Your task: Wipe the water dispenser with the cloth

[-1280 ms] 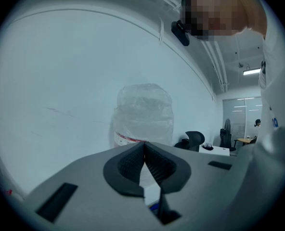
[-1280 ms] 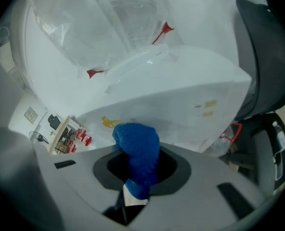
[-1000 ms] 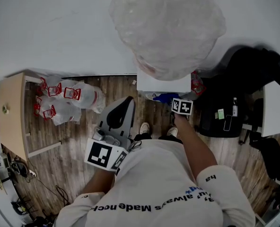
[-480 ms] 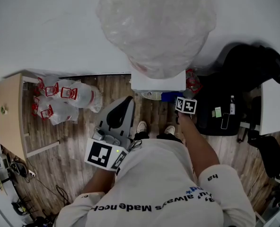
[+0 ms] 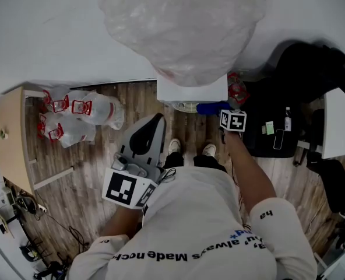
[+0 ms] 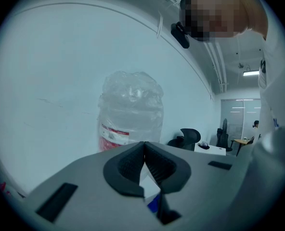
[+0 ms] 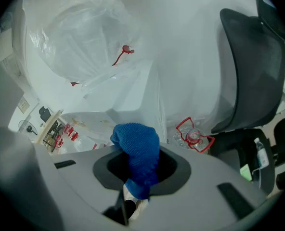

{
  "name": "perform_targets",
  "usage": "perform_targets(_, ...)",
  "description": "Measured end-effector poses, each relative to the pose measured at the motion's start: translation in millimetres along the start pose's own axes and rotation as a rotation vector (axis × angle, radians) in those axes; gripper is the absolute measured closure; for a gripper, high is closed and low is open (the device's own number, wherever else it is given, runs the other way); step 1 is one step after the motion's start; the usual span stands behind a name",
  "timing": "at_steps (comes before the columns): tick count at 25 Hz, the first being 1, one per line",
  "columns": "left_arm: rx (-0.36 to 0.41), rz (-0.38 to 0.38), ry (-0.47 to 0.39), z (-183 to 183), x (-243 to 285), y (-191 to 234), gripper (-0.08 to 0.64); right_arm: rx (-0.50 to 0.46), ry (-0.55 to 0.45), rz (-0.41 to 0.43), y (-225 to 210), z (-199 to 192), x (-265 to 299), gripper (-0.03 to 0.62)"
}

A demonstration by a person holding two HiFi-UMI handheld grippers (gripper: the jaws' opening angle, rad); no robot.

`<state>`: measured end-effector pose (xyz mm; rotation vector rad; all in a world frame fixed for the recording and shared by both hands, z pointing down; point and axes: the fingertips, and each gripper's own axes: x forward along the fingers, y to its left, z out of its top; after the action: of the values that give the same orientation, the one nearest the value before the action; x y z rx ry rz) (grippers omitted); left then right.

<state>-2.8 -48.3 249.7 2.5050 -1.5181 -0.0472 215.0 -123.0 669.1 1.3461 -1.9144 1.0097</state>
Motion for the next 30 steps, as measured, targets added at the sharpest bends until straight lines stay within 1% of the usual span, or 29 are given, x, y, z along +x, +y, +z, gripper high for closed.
perform_targets(3, -0.002, -0.002, 0.017, -8.5, 0.4, 1.0, 0.540, -0.035, 0.001, 0.003, 0.5, -3.2, 2.7, 0.511)
perform_targets(8, -0.005, 0.002, 0.041, -25.1, 4.7, 5.7, 0.540, -0.070, 0.012, 0.018, -6.3, -14.4, 22.6, 0.511)
perform_targets(14, -0.004, -0.010, 0.058, -40.9, 7.4, 9.0, 0.540, -0.088, 0.016, 0.005, -8.7, -18.3, 31.1, 0.511)
perform_targets(19, -0.003, -0.029, 0.078, -61.0, 12.2, 10.1, 0.540, -0.112, 0.022, 0.006, -11.3, -26.8, 43.1, 0.511)
perform_targets(25, 0.021, -0.040, 0.081, -86.8, 15.7, 13.5, 0.540, -0.150, -0.023, 0.013, -9.9, -26.1, 44.8, 0.511)
perform_targets(30, 0.008, -0.044, 0.101, -108.5, 18.1, 16.9, 0.540, -0.178, -0.043, 0.002, -8.4, -24.9, 43.2, 0.511)
